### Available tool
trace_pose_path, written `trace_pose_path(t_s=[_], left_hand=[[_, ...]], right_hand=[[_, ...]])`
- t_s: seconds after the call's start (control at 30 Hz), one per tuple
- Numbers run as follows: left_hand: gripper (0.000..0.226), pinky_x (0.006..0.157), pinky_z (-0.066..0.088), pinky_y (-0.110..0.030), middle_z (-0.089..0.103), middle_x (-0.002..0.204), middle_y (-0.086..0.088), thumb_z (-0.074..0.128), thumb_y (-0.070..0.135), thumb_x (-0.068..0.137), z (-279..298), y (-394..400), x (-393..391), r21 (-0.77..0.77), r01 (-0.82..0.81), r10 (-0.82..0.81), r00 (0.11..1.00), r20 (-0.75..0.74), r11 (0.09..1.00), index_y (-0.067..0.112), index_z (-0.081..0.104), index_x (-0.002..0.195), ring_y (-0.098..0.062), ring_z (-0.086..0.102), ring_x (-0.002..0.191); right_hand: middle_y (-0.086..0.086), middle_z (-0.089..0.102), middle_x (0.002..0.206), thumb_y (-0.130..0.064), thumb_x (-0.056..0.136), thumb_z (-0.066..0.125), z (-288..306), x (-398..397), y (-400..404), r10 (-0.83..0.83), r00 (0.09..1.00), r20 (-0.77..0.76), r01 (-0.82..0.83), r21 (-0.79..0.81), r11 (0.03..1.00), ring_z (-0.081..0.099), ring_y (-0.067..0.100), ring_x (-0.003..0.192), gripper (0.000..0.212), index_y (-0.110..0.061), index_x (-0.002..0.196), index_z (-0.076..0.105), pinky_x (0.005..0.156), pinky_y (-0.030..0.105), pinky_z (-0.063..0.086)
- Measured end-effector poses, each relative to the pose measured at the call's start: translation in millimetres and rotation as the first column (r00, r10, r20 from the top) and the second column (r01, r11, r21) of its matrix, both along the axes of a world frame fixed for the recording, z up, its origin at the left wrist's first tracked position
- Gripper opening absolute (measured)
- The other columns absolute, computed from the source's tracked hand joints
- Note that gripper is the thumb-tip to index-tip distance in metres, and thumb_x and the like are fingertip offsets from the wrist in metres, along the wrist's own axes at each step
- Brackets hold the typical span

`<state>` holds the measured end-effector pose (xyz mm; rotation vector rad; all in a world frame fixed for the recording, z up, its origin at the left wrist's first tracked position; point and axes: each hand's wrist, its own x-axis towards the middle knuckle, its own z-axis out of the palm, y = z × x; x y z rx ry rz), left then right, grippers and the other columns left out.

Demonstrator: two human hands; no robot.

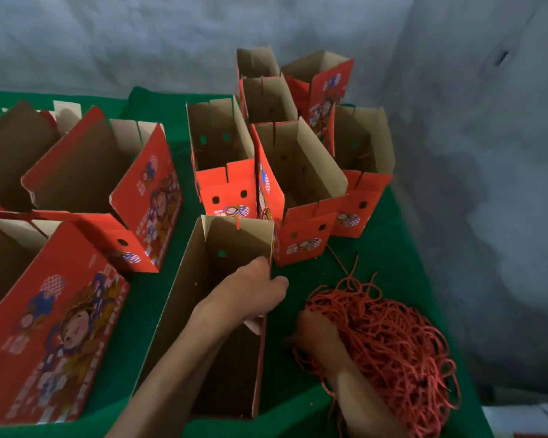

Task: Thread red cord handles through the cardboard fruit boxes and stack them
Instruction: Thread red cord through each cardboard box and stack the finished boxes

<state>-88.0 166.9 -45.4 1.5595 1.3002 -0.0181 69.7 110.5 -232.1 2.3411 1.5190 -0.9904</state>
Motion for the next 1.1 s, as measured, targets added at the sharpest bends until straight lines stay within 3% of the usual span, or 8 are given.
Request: trace_pose_path(t_s=[0.23, 0.37, 0.47, 0.57, 0.67, 0.8, 0.93, 1.1], left_hand=[[0.015, 0.044, 0.052, -0.017, 0.067, 0.091, 0.007, 0.044, 0.029, 0.103, 2.3, -1.0, 0.6, -0.026, -0.078, 0.081, 0.993, 0.092, 0.997, 0.033, 0.051, 0.091, -0.007, 0.070, 0.066], [0.019, 0.049, 0.053, -0.020, 0.065, 0.094, 0.010, 0.040, 0.030, 0.105, 4.2, -3.1, -9.2, -0.053, -0.084, 0.089, 0.992, 0.089, 0.995, 0.038, 0.049, 0.090, -0.011, 0.067, 0.082], [0.018, 0.051, 0.057, -0.023, 0.063, 0.099, 0.009, 0.040, 0.029, 0.106, 5.6, -3.5, -13.9, -0.096, -0.041, 0.047, 0.997, 0.067, 0.995, 0.041, 0.047, 0.095, -0.014, 0.067, 0.086], [0.020, 0.056, 0.060, -0.027, 0.066, 0.098, 0.010, 0.042, 0.024, 0.104, 3.8, -4.7, -19.3, -0.134, -0.001, 0.005, 0.999, 0.036, 0.991, 0.040, 0.052, 0.096, -0.013, 0.071, 0.082], [0.016, 0.059, 0.062, -0.030, 0.066, 0.099, 0.005, 0.045, 0.025, 0.103, 5.4, -4.4, -23.9, -0.150, -0.043, 0.042, 0.999, -0.009, 0.988, 0.035, 0.050, 0.092, -0.016, 0.070, 0.086], [0.004, 0.055, 0.061, -0.031, 0.064, 0.105, -0.001, 0.045, 0.029, 0.102, 4.4, -5.0, -21.1, -0.170, -0.084, 0.078, 0.996, -0.041, 0.982, 0.031, 0.046, 0.106, -0.023, 0.070, 0.090], [0.025, 0.054, 0.060, -0.030, 0.065, 0.108, -0.004, 0.046, 0.032, 0.102, 0.6, -5.5, -23.6, -0.158, -0.111, 0.102, 0.993, -0.063, 0.981, 0.024, 0.041, 0.125, -0.024, 0.071, 0.091], [0.020, 0.057, 0.062, -0.031, 0.069, 0.107, -0.005, 0.046, 0.026, 0.104, -3.5, -4.8, -26.4, -0.132, -0.094, 0.085, 0.994, -0.068, 0.987, 0.025, 0.044, 0.124, -0.024, 0.073, 0.090]], right_hand=[[0.013, 0.069, 0.125, -0.026, 0.096, 0.054, -27.5, -14.4, -34.3, -0.003, 0.998, 0.062, -0.005, 0.137, 0.991, 0.068, 0.032, 0.118, 0.032, -0.014, 0.123, 0.067, 0.095, 0.038, 0.055], [0.003, 0.076, 0.088, -0.038, 0.087, 0.070, -27.4, -4.5, -37.8, -0.145, 0.947, -0.287, 0.203, 0.182, 0.962, 0.073, 0.023, 0.087, 0.024, -0.015, 0.087, 0.075, 0.076, 0.035, 0.057], [-0.003, 0.067, 0.071, -0.020, 0.089, 0.076, -19.7, -3.8, -43.4, -0.199, 0.704, -0.681, 0.457, 0.220, 0.862, 0.063, 0.016, 0.067, 0.018, -0.021, 0.075, 0.065, 0.068, 0.037, 0.052], [0.012, 0.074, 0.085, -0.010, 0.086, 0.079, -3.2, -2.2, -47.9, -0.160, 0.421, -0.893, 0.628, 0.160, 0.762, 0.070, 0.031, 0.075, 0.014, -0.010, 0.086, 0.064, 0.072, 0.035, 0.056], [0.021, 0.075, 0.103, -0.009, 0.089, 0.078, 6.6, -1.7, -48.9, -0.139, 0.111, -0.984, 0.725, -0.015, 0.688, 0.075, 0.039, 0.089, 0.027, -0.002, 0.111, 0.064, 0.081, 0.040, 0.062], [0.012, 0.067, 0.133, -0.010, 0.103, 0.061, -3.1, -6.7, -49.5, -0.247, -0.135, -0.960, 0.783, -0.256, 0.567, 0.069, 0.035, 0.118, 0.033, -0.012, 0.136, 0.055, 0.096, 0.044, 0.057], [-0.014, 0.043, 0.148, -0.013, 0.108, 0.054, -21.9, 0.4, -58.4, -0.326, 0.092, -0.941, 0.732, -0.158, 0.662, 0.045, 0.019, 0.141, 0.058, -0.035, 0.156, 0.030, 0.116, 0.048, 0.039], [0.009, 0.072, 0.108, -0.004, 0.100, 0.061, -32.5, 3.1, -64.7, -0.218, 0.727, -0.651, 0.490, 0.269, 0.829, 0.070, 0.016, 0.087, 0.021, -0.011, 0.119, 0.066, 0.085, 0.044, 0.059]])
